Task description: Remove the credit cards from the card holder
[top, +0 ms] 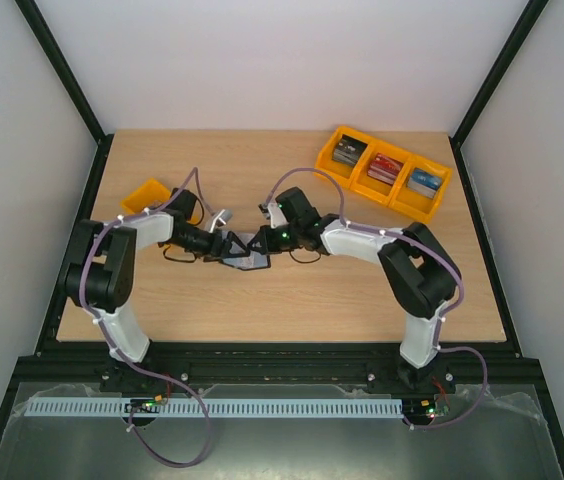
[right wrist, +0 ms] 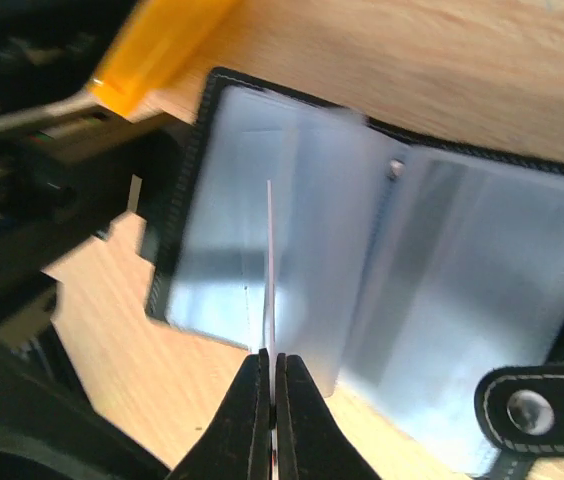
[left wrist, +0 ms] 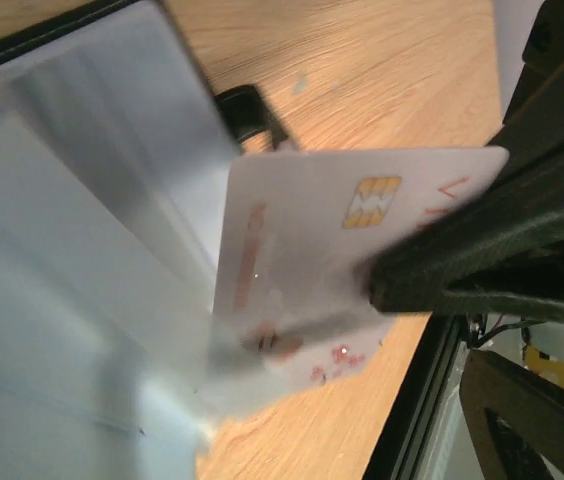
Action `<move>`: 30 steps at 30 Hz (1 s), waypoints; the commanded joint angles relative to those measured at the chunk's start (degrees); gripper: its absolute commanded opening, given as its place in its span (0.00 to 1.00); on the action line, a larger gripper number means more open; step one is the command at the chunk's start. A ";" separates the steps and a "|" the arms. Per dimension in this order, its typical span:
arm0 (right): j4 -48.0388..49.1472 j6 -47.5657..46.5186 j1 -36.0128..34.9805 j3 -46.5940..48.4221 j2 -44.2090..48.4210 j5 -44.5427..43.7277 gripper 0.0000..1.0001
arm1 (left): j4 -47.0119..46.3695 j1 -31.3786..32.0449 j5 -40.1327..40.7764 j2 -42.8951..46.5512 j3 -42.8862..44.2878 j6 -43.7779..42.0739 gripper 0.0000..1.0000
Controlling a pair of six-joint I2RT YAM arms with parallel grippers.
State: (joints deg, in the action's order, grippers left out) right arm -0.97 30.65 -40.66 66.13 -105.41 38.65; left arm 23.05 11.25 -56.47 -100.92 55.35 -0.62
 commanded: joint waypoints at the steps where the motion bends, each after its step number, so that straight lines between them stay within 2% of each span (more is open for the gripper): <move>1: -0.98 -1.36 1.27 0.15 -2.96 -0.11 0.02 | 2.31 -3.58 0.85 -0.57 0.23 -5.30 0.99; 6: -6.56 -4.78 2.24 1.45 -2.37 -4.07 0.02 | 6.01 -5.77 3.55 3.23 0.38 -8.84 1.00; 14: -19.86 -11.53 2.34 6.93 3.16 -20.78 0.02 | 12.72 -5.88 8.16 9.99 2.62 -14.15 1.00; 18: -23.23 -12.83 2.34 9.16 7.42 -28.47 0.02 | 16.12 -5.88 11.41 15.15 4.65 -16.20 0.99; 25: -24.19 -14.82 2.26 10.92 15.37 -26.00 0.02 | 21.78 -5.65 17.06 25.27 7.52 -19.04 1.00; 30: -25.38 -18.12 2.03 14.54 22.51 -13.43 0.02 | 31.97 -1.90 27.06 34.33 18.81 -26.62 1.00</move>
State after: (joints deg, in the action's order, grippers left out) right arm -23.77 16.21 -38.41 76.34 -88.99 16.38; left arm 45.39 6.48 -37.89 -73.36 64.95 -20.01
